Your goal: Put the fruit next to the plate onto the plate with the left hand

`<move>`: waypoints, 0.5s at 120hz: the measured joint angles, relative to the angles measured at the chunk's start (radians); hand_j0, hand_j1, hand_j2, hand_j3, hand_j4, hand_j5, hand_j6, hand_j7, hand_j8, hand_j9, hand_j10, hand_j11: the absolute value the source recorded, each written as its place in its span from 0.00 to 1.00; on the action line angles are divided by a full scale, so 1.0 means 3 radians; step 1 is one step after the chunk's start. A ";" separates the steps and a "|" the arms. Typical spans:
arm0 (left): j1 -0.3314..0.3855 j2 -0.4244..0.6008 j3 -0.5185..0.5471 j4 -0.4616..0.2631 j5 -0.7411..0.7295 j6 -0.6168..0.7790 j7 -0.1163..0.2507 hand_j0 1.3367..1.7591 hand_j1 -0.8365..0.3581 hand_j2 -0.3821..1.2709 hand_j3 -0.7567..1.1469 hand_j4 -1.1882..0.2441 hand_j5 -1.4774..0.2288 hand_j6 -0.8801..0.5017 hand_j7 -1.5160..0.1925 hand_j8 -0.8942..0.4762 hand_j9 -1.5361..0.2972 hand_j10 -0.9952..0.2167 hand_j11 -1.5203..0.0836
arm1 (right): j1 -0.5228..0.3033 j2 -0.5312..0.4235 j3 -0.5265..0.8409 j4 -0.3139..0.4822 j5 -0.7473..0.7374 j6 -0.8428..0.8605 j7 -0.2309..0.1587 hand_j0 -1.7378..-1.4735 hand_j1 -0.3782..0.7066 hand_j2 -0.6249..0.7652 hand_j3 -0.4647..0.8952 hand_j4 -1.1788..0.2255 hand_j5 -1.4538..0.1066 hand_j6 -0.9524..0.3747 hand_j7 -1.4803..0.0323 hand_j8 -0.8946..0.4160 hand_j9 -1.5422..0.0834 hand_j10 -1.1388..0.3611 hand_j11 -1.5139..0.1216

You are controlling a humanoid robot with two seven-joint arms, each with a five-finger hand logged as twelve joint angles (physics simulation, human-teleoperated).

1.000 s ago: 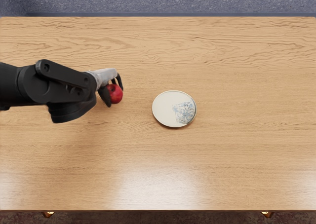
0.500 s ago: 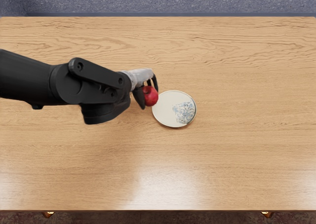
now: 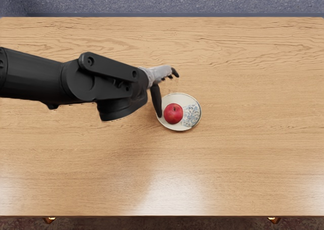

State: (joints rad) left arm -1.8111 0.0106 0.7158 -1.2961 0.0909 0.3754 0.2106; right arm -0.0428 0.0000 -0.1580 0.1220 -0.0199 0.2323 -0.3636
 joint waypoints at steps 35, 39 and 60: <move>-0.0030 0.1342 -0.0131 -0.0008 0.0017 -0.0742 -0.0010 0.76 0.94 0.24 0.40 0.79 0.82 0.60 0.84 0.61 0.80 0.77 0.90 | -0.0001 0.0000 0.0000 0.0000 0.0000 0.0001 0.0000 0.30 0.03 0.45 0.34 0.84 0.93 0.72 0.98 0.68 0.95 0.76 0.93; -0.0032 0.1483 -0.0134 -0.0010 0.0017 -0.0833 -0.0010 0.76 0.94 0.24 0.40 0.80 0.83 0.60 0.85 0.62 0.80 0.78 0.91 | -0.0001 0.0000 0.0000 0.0000 0.0000 0.0001 0.0000 0.30 0.03 0.45 0.34 0.84 0.93 0.72 0.98 0.68 0.95 0.76 0.93; 0.0300 0.2469 -0.0443 -0.0013 0.0023 -0.1541 -0.0015 0.76 0.96 0.24 0.40 0.81 0.84 0.62 0.87 0.63 0.82 0.80 0.92 | 0.0000 0.0000 0.0000 0.0000 0.0000 0.0000 0.0000 0.30 0.03 0.45 0.34 0.84 0.93 0.72 0.98 0.68 0.95 0.76 0.93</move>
State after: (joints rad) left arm -1.7209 0.7512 0.5830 -1.3000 0.0978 -0.0871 0.2060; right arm -0.0429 0.0000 -0.1579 0.1219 -0.0199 0.2324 -0.3636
